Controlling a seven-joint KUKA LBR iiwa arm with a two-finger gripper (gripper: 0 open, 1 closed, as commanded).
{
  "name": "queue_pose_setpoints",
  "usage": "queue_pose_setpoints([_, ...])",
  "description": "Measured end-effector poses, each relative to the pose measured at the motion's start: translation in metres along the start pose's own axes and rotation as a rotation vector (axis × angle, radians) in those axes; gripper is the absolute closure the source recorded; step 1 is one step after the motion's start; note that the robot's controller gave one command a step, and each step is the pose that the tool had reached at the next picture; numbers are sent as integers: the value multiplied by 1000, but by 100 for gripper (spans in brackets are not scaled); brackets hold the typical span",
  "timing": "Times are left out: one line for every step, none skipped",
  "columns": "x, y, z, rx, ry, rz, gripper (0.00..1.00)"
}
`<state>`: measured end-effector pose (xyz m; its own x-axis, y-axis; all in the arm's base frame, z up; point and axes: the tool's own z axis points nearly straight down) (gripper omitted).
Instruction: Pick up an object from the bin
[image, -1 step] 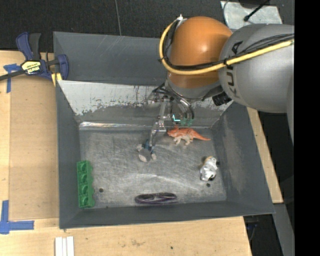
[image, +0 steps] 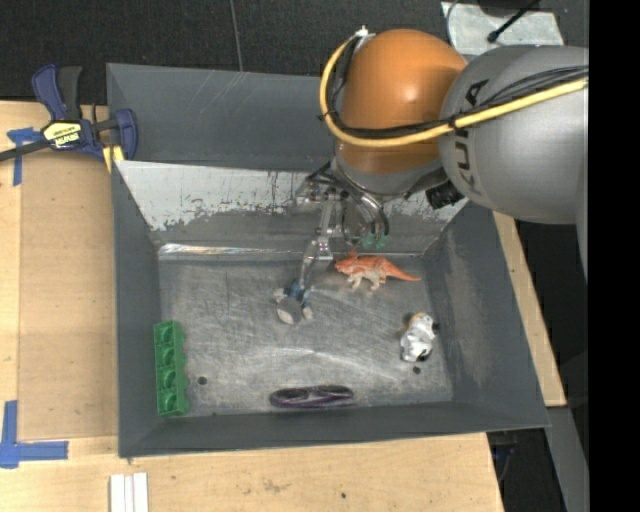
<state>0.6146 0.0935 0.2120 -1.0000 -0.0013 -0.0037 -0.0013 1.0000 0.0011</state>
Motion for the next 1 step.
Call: queue_pose_setpoints([-1, -7, 14, -1, -7, -61, 0])
